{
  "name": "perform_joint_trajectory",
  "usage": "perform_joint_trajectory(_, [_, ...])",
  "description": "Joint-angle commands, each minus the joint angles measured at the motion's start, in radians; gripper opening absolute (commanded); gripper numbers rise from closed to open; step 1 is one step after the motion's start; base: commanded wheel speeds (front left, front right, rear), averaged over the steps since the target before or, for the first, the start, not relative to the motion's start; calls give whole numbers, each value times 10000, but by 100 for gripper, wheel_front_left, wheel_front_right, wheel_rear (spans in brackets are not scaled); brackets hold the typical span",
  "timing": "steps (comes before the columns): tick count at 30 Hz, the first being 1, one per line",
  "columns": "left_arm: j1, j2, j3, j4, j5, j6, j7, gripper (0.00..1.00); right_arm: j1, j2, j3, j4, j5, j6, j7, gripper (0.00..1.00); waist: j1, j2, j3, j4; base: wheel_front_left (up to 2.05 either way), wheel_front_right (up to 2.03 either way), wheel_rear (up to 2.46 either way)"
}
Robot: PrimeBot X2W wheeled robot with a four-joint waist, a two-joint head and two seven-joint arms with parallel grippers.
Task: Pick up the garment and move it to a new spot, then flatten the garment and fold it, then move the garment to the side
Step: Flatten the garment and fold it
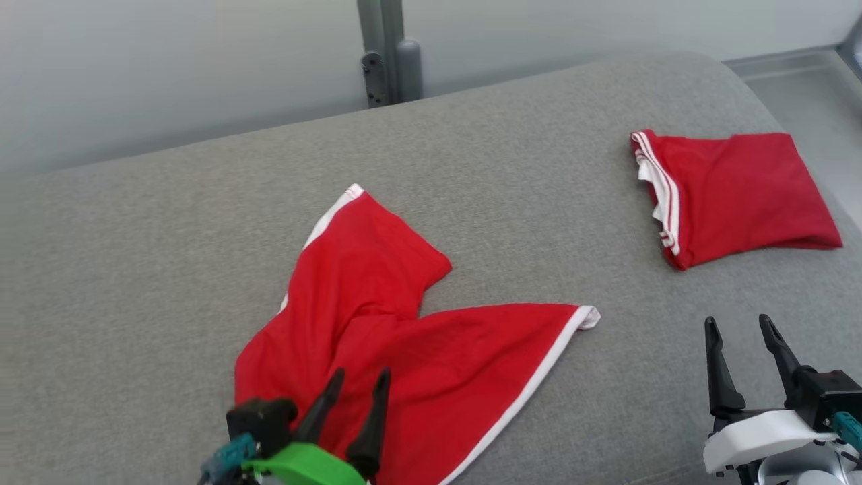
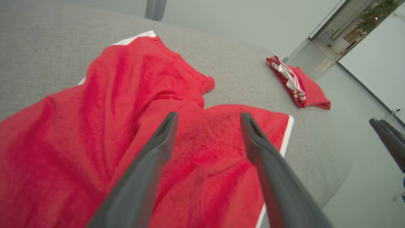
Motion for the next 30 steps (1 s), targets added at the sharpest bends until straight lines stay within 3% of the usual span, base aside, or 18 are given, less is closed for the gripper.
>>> perform_joint_trajectory(1, [450,75,-55,-141,-46,122,-13,100,171,-53,2,-47,-84,-3,0,100,0,0,-784,1099,0,0,0])
perform_joint_trajectory(6, [1540,259,-99,-492,-335,535,-57,100,276,-61,72,-44,-99,-3,0,100,0,0,-919,1469,0,0,0])
perform_joint_trajectory(14, [2506,573,-151,-841,-872,974,576,100,358,-3,254,-36,-90,-3,0,100,0,0,-970,1476,0,0,0])
perform_joint_trajectory(23, [2483,234,-51,-367,-1771,720,1216,100,209,-50,344,-13,-72,-3,0,100,0,0,-783,1068,0,0,0])
perform_joint_trajectory(30, [2584,281,13,-212,-2008,591,1330,100,243,-113,198,-82,-49,-3,0,100,0,0,-569,850,0,0,0])
